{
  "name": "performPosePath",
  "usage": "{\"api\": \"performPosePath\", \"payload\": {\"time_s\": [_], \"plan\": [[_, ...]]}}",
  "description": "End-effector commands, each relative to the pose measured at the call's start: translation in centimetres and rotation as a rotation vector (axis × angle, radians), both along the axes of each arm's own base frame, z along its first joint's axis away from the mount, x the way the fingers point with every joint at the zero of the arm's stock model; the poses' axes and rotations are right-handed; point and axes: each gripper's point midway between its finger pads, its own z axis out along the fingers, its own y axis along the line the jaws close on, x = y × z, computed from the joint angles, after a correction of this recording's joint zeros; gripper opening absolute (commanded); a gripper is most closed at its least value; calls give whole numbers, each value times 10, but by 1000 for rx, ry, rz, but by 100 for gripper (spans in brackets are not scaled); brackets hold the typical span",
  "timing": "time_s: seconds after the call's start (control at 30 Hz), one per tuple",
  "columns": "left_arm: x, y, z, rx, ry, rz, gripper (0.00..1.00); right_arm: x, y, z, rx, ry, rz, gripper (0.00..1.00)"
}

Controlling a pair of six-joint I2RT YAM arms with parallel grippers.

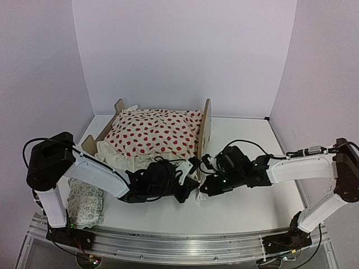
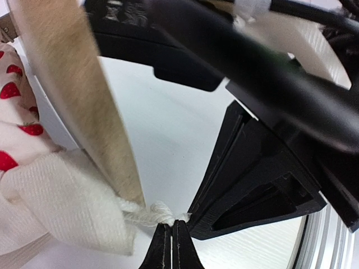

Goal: Set up the pet bed
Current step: Tie the right ropes of the mattress at the bed frame base.

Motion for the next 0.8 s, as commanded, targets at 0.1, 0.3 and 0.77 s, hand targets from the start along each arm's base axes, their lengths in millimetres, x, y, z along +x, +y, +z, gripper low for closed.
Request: {"api": "performPosePath", "payload": {"time_s": [0.1,0.3,0.77], "plan": [[2,1,35,43,-70,-6,0,-8,5,22,-114,16,157,0],[3,2,35,82,-86,-11,0,-20,9,27,-130,93,216,0],[0,38,34,133,-71,62,0,-24,10,10,-128,201,130,26]]}}
